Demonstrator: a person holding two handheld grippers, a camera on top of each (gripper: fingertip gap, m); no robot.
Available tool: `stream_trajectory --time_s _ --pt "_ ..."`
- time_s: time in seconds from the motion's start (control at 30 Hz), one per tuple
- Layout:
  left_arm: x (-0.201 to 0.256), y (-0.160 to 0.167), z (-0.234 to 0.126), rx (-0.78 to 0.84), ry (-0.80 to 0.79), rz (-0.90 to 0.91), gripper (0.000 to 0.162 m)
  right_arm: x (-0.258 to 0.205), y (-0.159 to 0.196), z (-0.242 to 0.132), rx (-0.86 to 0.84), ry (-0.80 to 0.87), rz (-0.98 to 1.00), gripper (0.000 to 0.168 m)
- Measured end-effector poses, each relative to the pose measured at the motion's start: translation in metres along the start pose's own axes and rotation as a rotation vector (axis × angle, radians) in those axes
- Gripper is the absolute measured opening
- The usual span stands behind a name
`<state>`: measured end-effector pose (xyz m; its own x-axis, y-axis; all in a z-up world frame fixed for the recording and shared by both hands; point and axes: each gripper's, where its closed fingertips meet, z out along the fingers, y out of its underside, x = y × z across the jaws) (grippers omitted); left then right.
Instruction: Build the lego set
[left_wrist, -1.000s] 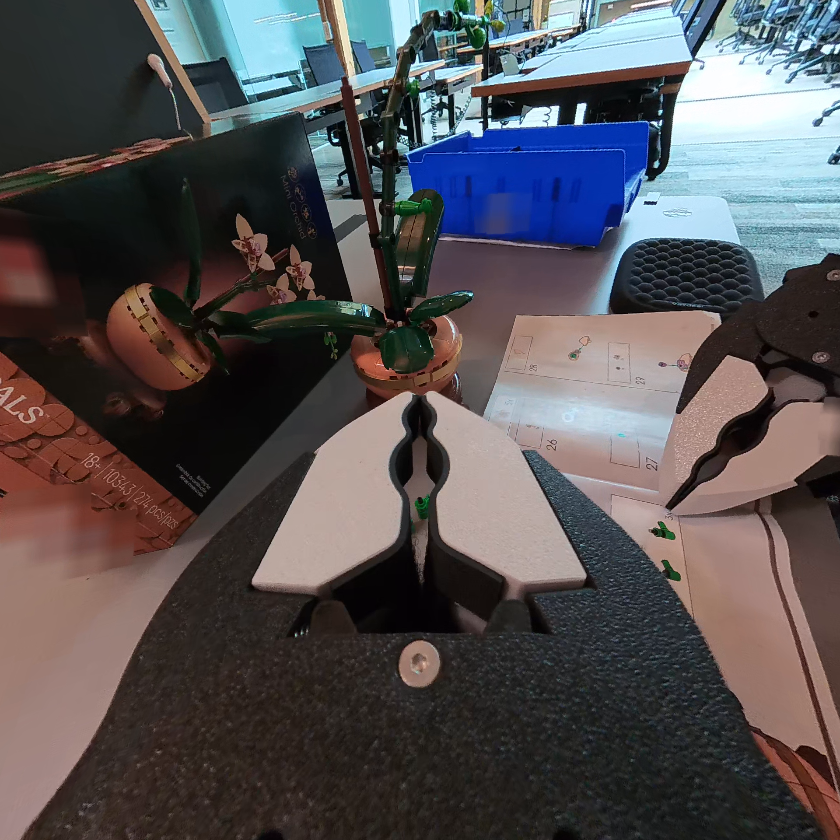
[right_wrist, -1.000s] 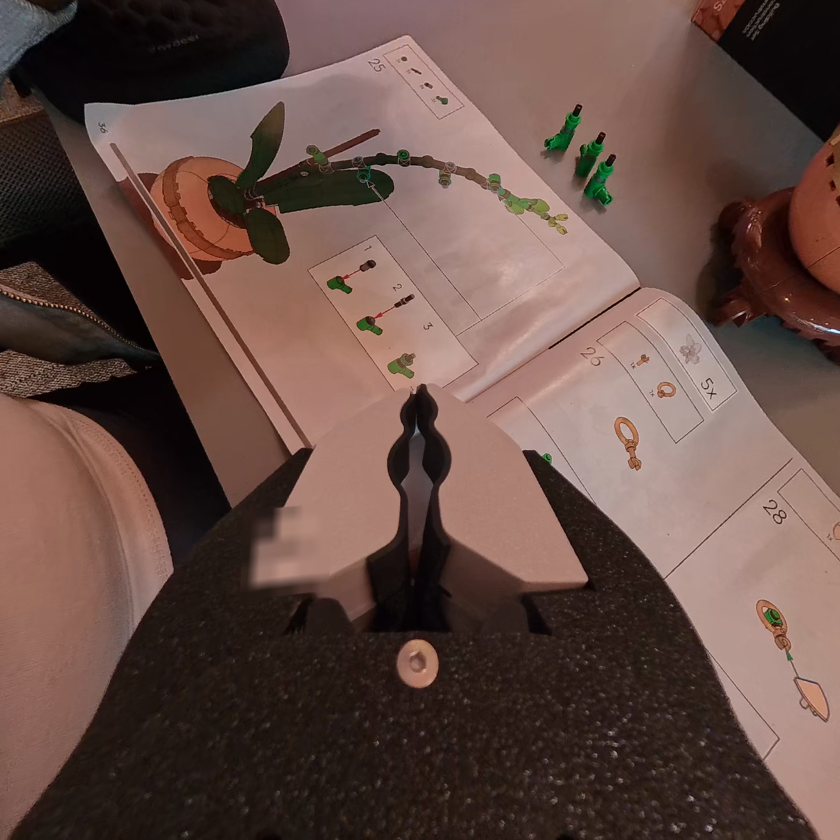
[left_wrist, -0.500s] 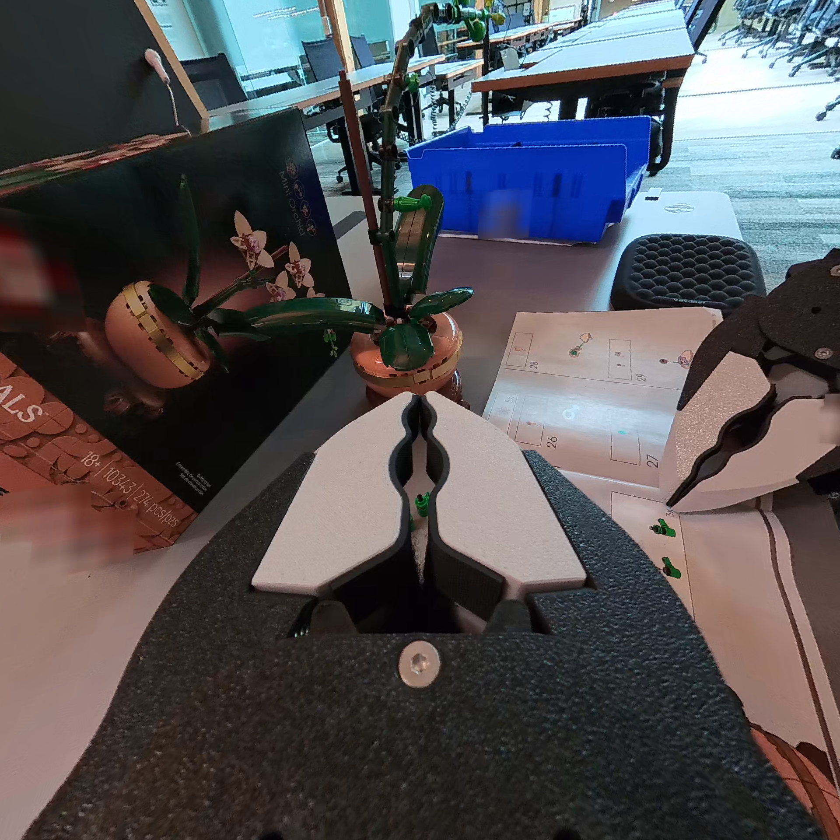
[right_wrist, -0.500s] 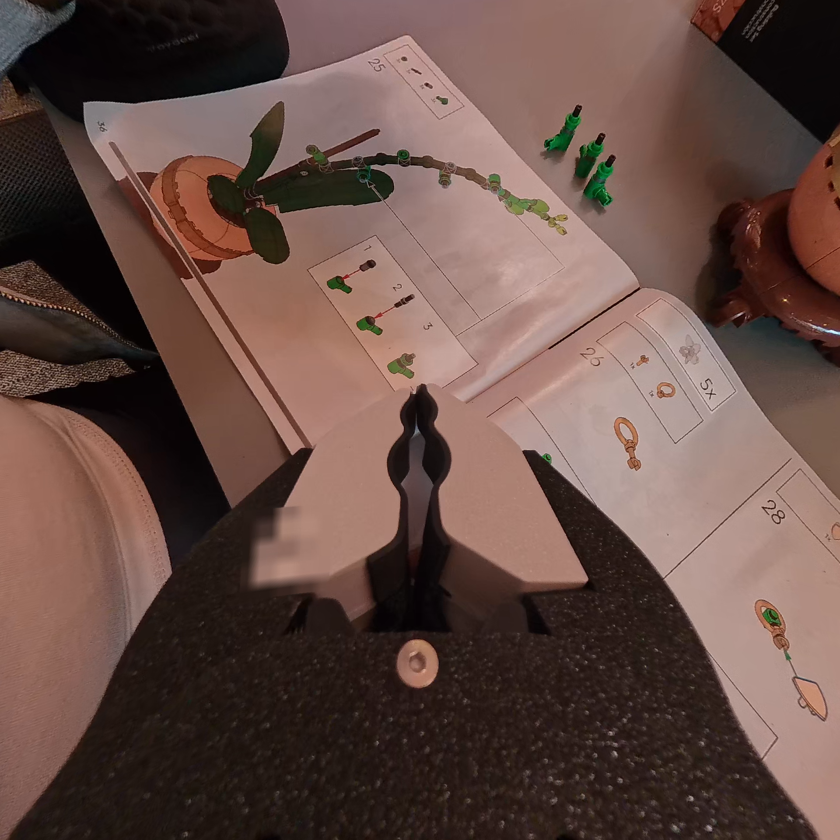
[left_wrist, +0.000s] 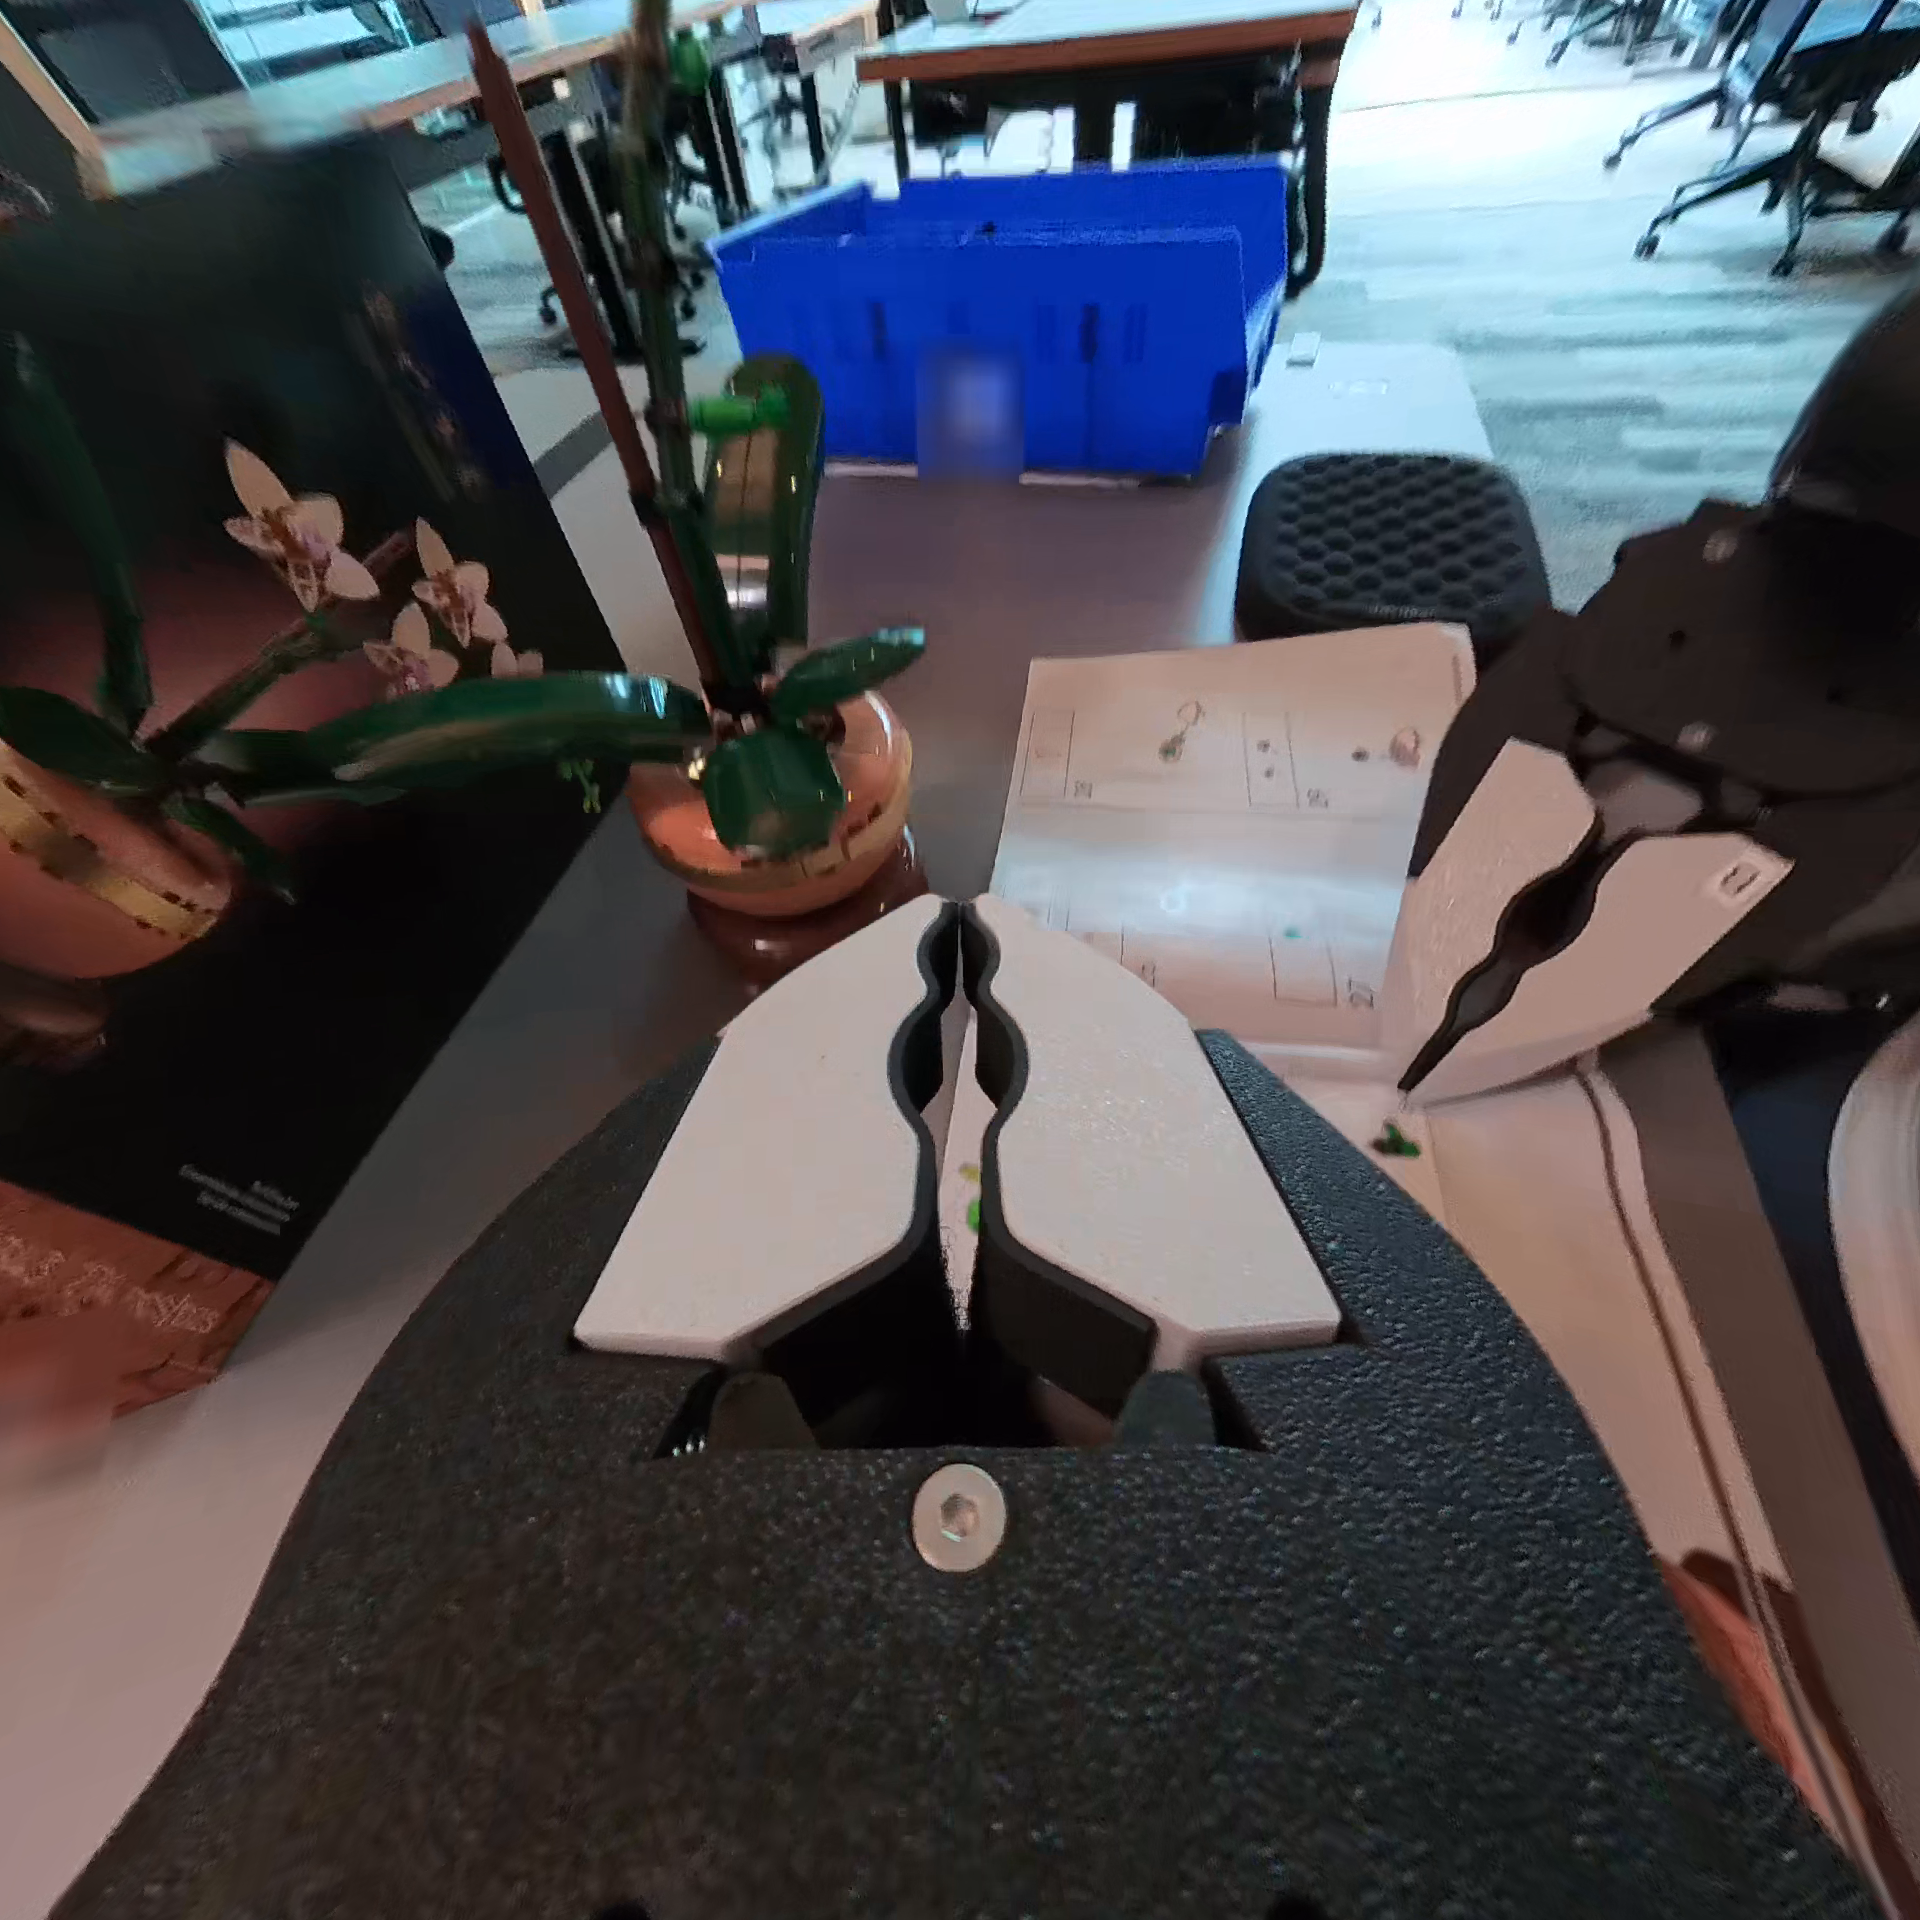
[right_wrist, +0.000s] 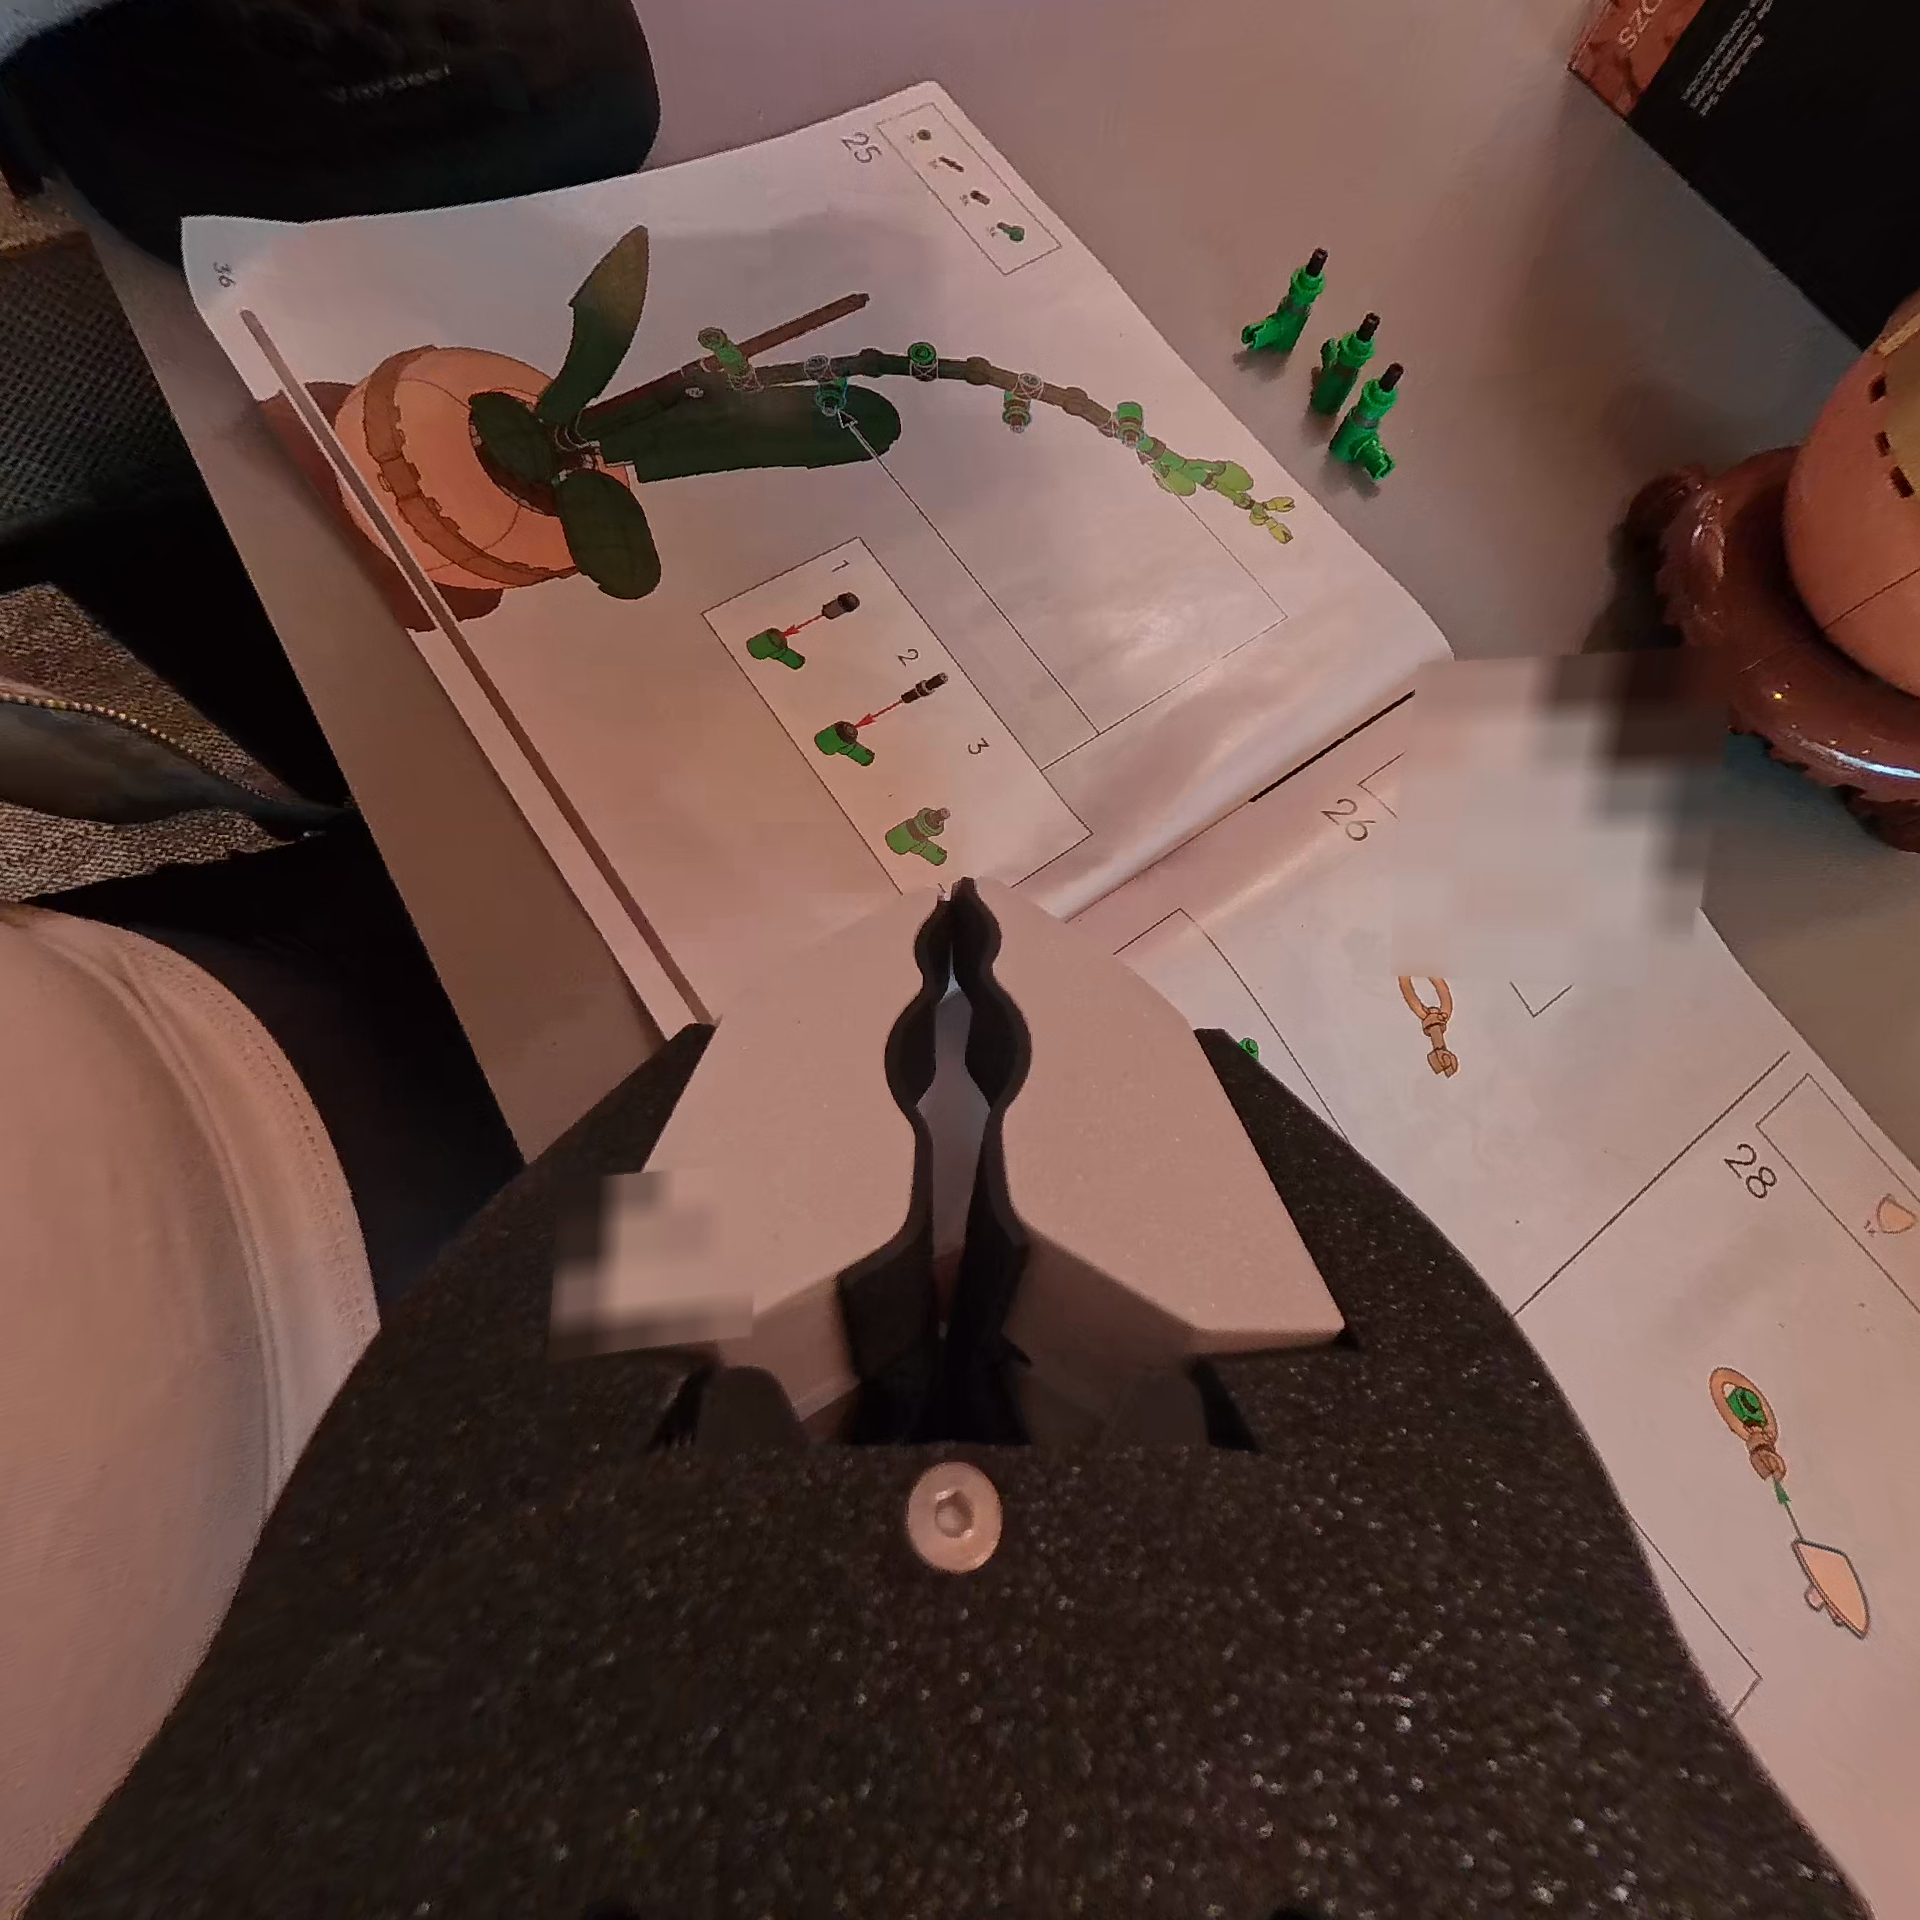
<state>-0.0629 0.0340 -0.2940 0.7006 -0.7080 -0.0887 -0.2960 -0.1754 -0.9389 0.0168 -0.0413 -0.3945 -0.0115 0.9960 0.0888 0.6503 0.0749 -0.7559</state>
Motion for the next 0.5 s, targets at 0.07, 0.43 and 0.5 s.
stream_trajectory --time_s 0.07,0.43,0.5 --pt "-0.001 -0.021 0.0 0.044 0.009 0.006 0.0 0.0 0.0 0.0 0.0 0.005 -0.006 0.0" --pt "-0.053 -0.091 0.019 0.063 -0.124 0.128 0.0 0.0 0.0 0.0 0.0 0.009 -0.012 0.0" --pt "-0.054 -0.083 0.027 0.081 -0.08 0.045 0.0 0.0 0.0 0.0 0.001 0.008 -0.009 0.0"
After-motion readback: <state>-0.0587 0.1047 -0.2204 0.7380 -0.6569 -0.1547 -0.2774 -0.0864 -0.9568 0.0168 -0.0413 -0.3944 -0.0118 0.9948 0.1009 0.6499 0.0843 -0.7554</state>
